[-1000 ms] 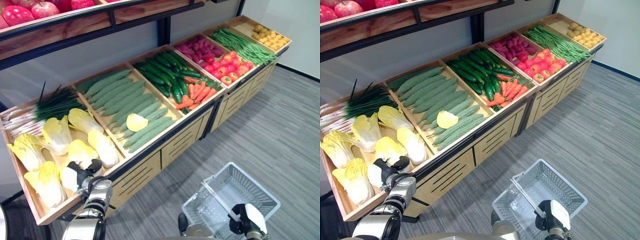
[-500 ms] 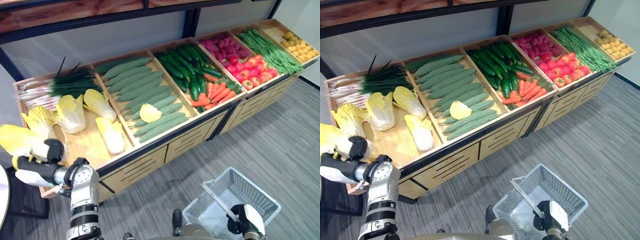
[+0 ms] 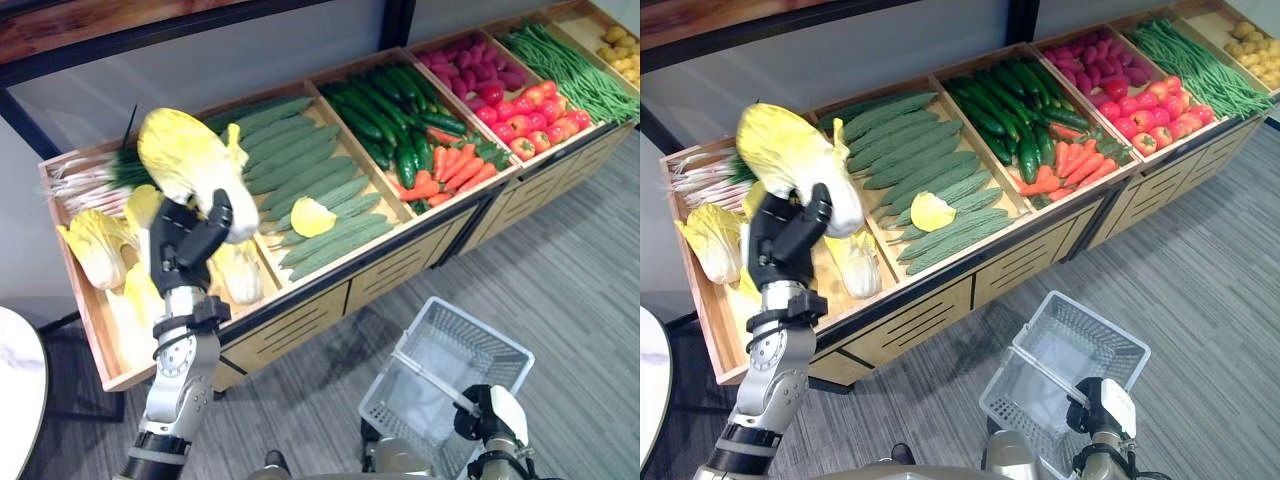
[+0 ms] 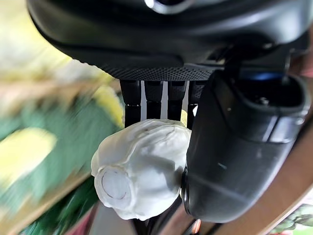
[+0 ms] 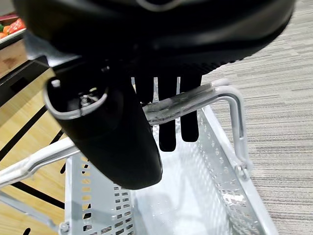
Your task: Get the vegetables into the basket
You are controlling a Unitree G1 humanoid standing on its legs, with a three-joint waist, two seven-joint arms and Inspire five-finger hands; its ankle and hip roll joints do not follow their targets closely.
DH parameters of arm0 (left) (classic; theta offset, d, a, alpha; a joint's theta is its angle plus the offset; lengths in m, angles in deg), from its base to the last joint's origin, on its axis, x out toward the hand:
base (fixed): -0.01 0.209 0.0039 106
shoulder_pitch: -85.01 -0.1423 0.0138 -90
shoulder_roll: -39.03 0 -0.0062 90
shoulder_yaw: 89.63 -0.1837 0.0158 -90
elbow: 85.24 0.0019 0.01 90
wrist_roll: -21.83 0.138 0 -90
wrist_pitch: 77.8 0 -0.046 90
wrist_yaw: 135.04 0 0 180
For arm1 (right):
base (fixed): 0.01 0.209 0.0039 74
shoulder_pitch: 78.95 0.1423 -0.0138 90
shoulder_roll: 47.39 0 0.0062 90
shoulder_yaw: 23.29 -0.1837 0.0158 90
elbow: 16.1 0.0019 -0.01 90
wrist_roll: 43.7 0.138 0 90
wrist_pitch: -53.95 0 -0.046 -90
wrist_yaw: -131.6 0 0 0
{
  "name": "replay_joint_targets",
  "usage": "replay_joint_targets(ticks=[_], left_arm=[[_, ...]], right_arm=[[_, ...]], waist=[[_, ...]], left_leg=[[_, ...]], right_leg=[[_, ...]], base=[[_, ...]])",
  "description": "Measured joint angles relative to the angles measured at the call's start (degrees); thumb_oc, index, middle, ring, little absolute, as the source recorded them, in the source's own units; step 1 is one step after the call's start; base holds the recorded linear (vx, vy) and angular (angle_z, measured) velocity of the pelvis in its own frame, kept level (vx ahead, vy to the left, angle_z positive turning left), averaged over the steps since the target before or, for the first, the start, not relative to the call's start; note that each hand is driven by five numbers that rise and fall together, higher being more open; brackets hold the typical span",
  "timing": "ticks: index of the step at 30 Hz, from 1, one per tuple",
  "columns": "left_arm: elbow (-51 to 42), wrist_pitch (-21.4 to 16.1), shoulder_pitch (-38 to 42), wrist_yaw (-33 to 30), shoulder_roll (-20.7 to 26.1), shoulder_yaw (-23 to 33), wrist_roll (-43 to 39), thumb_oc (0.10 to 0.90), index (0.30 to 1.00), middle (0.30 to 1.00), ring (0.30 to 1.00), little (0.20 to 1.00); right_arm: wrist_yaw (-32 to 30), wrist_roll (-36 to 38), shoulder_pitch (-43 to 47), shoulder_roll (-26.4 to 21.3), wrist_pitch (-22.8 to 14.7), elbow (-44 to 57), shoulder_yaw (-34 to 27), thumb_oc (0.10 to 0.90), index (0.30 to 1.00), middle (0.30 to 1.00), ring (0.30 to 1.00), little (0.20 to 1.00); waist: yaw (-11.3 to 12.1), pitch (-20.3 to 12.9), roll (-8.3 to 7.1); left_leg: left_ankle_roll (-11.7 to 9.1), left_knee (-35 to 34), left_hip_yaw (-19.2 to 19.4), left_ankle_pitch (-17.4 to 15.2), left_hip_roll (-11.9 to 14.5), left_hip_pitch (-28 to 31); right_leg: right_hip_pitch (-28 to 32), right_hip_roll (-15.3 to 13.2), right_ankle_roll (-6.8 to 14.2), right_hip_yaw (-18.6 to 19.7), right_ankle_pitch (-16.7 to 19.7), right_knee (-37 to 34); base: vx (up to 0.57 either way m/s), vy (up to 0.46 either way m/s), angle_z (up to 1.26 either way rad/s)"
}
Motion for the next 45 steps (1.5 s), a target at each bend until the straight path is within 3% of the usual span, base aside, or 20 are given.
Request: replay_joint_targets(ticks=[2,9,15,18,22,26,28,30,31,32,34,36,38,39,41,42,43,44,45], left_arm=[[0.01,3.48,-2.66,10.10,-0.28,-1.32,-7.95,0.400,0.300,0.300,0.300,0.300],[0.35,6.99,-4.80,24.10,0.14,-3.91,-12.30,0.400,0.300,0.300,0.300,0.300],[0.07,6.99,-4.76,25.52,1.36,-4.34,-12.28,0.400,0.300,0.300,0.300,0.300],[-0.35,6.47,-4.10,26.21,4.95,-4.42,-12.12,0.400,0.300,0.300,0.300,0.300],[-0.37,6.32,-2.36,26.08,5.96,-5.71,-12.07,0.400,0.300,0.300,0.300,0.300],[-0.32,6.27,-2.37,25.98,6.47,-6.16,-12.09,0.400,0.300,0.300,0.300,0.300],[-0.32,4.84,-2.33,25.72,8.03,-6.63,-12.25,0.400,0.300,0.300,0.300,0.300],[0.08,4.84,-1.05,25.08,9.76,-6.49,-12.22,0.400,0.300,0.300,0.300,0.300],[0.08,4.82,-0.06,24.88,10.09,-6.56,-12.22,0.400,0.300,0.300,0.300,0.300],[0.13,4.81,0.26,24.89,9.96,-6.79,-12.23,0.400,0.300,0.300,0.300,0.300],[0.29,4.79,0.75,24.80,9.68,-8.48,-12.22,0.400,0.300,0.300,0.300,0.300],[0.29,4.79,0.72,24.68,9.72,-8.74,-12.24,0.400,0.300,0.300,0.300,0.300],[0.21,4.36,0.46,24.43,10.46,-8.18,-12.27,0.400,0.300,0.300,0.300,0.300],[0.20,4.35,0.40,24.29,10.62,-7.58,-12.27,0.400,0.300,0.300,0.300,0.300],[0.20,4.33,0.16,23.58,10.77,-7.07,-12.24,0.400,0.300,0.300,0.300,0.300],[0.19,4.42,-0.28,23.63,10.86,-7.19,-11.93,0.400,0.300,0.300,0.300,0.300],[0.15,4.50,-0.81,23.81,10.58,-7.29,-11.34,0.400,0.300,0.300,0.300,0.300],[0.08,4.50,-0.83,23.86,10.21,-7.59,-10.95,0.400,0.300,0.300,0.300,0.300],[-0.67,4.53,-0.31,24.20,8.06,-7.87,-10.67,0.400,0.300,0.300,0.300,0.300]], right_arm=[[0.21,-0.33,-0.28,0.02,0.74,0.14,-0.87,0.400,0.300,0.300,0.300,0.300],[1.42,-0.49,-1.76,0.44,1.39,-0.72,-3.63,0.400,0.300,0.300,0.300,0.300],[1.42,-0.47,-2.22,0.35,1.39,-0.69,-4.22,0.400,0.300,0.300,0.300,0.300],[1.41,-0.46,-1.28,0.59,1.36,-0.12,-4.58,0.400,0.300,0.300,0.300,0.300],[1.28,-0.37,-1.96,1.02,1.55,-0.37,-4.82,0.400,0.300,0.300,0.300,0.300],[1.18,-0.28,-2.49,1.14,1.77,-0.24,-5.50,0.400,0.300,0.300,0.300,0.300],[0.99,-0.23,-1.25,1.37,2.07,2.21,-5.75,0.400,0.300,0.300,0.300,0.300],[0.83,-0.24,0.57,2.41,1.92,2.69,-5.12,0.400,0.300,0.300,0.300,0.300],[0.58,-0.11,1.75,3.27,2.15,2.67,-5.11,0.400,0.300,0.300,0.300,0.300],[0.33,0.02,2.09,3.47,2.24,2.31,-5.19,0.400,0.300,0.300,0.300,0.300],[-0.54,0.71,1.43,3.48,2.74,1.94,-5.28,0.400,0.300,0.300,0.300,0.300],[-0.69,0.66,0.41,3.41,2.45,1.92,-5.25,0.400,0.300,0.300,0.300,0.300],[-1.12,0.61,-0.49,3.44,2.46,2.32,-5.24,0.400,0.300,0.300,0.300,0.300],[-1.10,0.44,-0.41,3.56,2.48,2.40,-5.18,0.400,0.300,0.300,0.300,0.300],[-0.97,0.18,1.01,3.51,2.67,2.40,-5.02,0.400,0.300,0.300,0.300,0.300],[-0.76,0.10,1.55,3.70,2.88,3.01,-4.72,0.400,0.300,0.300,0.300,0.300],[-0.75,-0.26,1.27,3.38,2.86,3.02,-4.29,0.400,0.300,0.300,0.300,0.300],[-0.82,-0.44,1.07,2.84,2.88,3.46,-4.09,0.400,0.300,0.300,0.300,0.300],[-0.87,-0.48,0.67,0.33,3.33,3.81,-4.34,0.400,0.300,0.300,0.300,0.300]], waist=[[-0.15,0.02,0.03],[-0.29,0.03,0.02],[-0.57,0.20,-0.22],[-2.08,1.43,-1.57],[-2.66,2.72,-3.53],[-3.48,2.90,-3.74],[-3.34,3.25,-4.39],[-4.98,4.01,-5.79],[-5.33,4.56,-6.36],[-5.05,4.91,-5.82],[-3.72,5.63,-3.36],[-2.12,5.34,-3.24],[-0.53,4.44,-3.73],[-0.10,4.31,-3.86],[0.13,4.15,-3.18],[0.56,3.83,-3.44],[0.87,2.68,-3.75],[0.89,1.76,-3.79],[0.23,0.86,-1.38]], left_leg=[[0.01,0.00,0.41,-0.16,-0.02,0.31],[0.12,0.45,0.83,-0.35,-0.12,0.99],[0.80,2.44,0.86,-1.82,-0.14,0.24],[1.36,4.34,2.99,-3.01,-1.11,-1.12],[2.21,4.33,3.84,-3.33,-2.57,-0.44],[2.92,4.10,4.69,-3.68,-4.00,-0.05],[3.35,4.20,8.97,-3.88,-5.47,0.12],[3.92,5.19,10.79,-4.69,-6.34,-0.18],[4.59,6.02,12.43,-5.11,-6.32,-0.70],[5.06,6.01,13.24,-5.41,-5.49,-0.97],[4.99,6.46,15.85,-5.07,-1.82,-1.37],[4.80,6.87,17.67,-4.94,-0.77,-0.81],[4.47,7.66,19.31,-4.91,-0.26,-0.40],[4.06,7.85,19.63,-4.72,-0.06,-0.26],[3.78,10.37,19.69,-4.54,1.97,-0.46],[4.12,18.52,18.63,-4.69,5.67,-1.76],[3.20,19.68,19.05,-7.30,6.38,-2.81],[2.18,18.27,18.77,-7.89,5.76,-3.52],[3.33,11.49,18.91,-3.86,4.40,-5.19]], right_leg=[[0.05,0.03,0.08,0.46,-0.02,0.00],[0.66,-0.03,0.62,1.05,-0.23,0.00],[0.67,-0.42,0.57,1.50,-0.26,0.27],[-3.43,-1.62,0.98,4.14,-1.12,4.97],[-3.92,-2.94,1.40,5.36,-1.32,6.04],[-4.20,-3.84,2.80,6.59,-0.51,6.00],[-6.42,-4.05,4.20,11.03,1.90,5.80],[-6.38,-5.01,5.03,12.59,3.06,3.62],[-6.66,-5.60,5.37,10.53,1.54,2.75],[-7.07,-6.08,5.04,7.87,-0.40,3.18],[-10.60,-8.94,3.59,-3.77,-5.56,21.65],[-9.60,-12.52,4.13,-7.94,-9.60,30.13],[-4.96,-16.20,4.19,-10.21,-10.16,30.54],[-3.66,-15.56,5.14,-10.12,-10.13,27.50],[-1.44,-12.77,4.60,-11.23,-10.46,22.15],[0.63,-10.68,2.31,-12.32,-9.94,18.71],[1.03,-10.44,1.97,-11.91,-9.78,16.91],[0.90,-10.18,1.75,-11.82,-9.95,15.98],[0.59,-8.22,1.87,-11.94,-10.03,14.43]], base=[[0.00,0.004,-0.10],[0.00,0.001,-0.03],[-0.05,0.051,-0.03],[-0.04,0.159,-0.31],[-0.03,0.152,-0.15],[-0.09,0.141,-0.16],[-0.16,0.092,-0.86],[-0.18,0.084,-0.65],[-0.14,0.159,-0.42],[-0.15,0.163,-0.46],[-0.18,0.114,-0.46],[-0.08,0.017,-0.50],[-0.03,-0.033,-0.57],[0.00,-0.040,-0.56],[0.02,-0.110,-0.84],[0.02,-0.192,-0.99],[-0.01,-0.175,-0.87],[0.00,-0.130,-0.48],[0.00,-0.129,-0.44]])
